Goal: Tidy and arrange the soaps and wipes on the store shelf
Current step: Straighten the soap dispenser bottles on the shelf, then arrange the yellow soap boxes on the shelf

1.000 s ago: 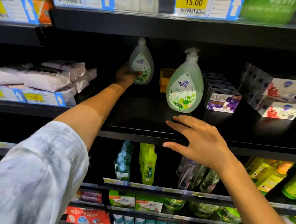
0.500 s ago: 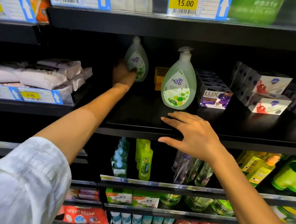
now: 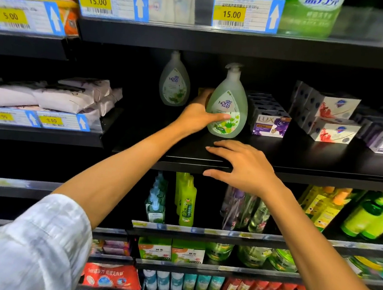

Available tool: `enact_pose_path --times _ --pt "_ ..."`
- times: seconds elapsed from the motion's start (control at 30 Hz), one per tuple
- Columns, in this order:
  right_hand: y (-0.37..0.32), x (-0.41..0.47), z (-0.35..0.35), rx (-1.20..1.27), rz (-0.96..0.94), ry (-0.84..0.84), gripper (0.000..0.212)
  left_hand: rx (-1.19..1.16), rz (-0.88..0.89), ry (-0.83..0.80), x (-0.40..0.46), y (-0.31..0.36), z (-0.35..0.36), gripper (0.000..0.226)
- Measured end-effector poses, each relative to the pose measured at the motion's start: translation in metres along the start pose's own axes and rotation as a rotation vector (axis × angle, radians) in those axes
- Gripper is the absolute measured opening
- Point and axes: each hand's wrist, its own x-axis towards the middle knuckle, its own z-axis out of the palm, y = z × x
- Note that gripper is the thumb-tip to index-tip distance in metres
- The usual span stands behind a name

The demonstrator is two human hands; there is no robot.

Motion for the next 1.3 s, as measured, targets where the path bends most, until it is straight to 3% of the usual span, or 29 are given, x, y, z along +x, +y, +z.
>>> enact_pose_path --times 0.27,0.57,0.73,0.83,1.0,1.3 --pt "-0.004 -0.001 -0.002 0.008 0.010 -0.023 0.079 0.034 -0.015 0.076 -0.016 -0.013 -0.034 0.077" --pt "-0.009 0.000 -0.004 0.017 0.018 -0.047 0.078 -0.045 -0.131 0.310 -0.035 -0.041 -0.090 0.074" --pt "-0.009 0.001 -0.003 0.004 0.027 -0.078 0.082 -0.018 -0.200 0.366 -0.032 -0.043 -0.090 0.047" --pt "-0.008 0.002 -0.002 -0.001 0.029 -0.074 0.083 -0.036 -0.208 0.389 -0.024 -0.045 -0.086 0.049" --pt "-0.007 0.002 -0.002 0.000 0.027 -0.036 0.082 -0.104 -0.238 0.400 -0.001 -0.055 -0.088 0.073" --pt "0.001 0.005 0.003 0.020 0.017 -0.016 0.085 0.005 -0.293 0.471 0.041 -0.078 -0.093 0.069"
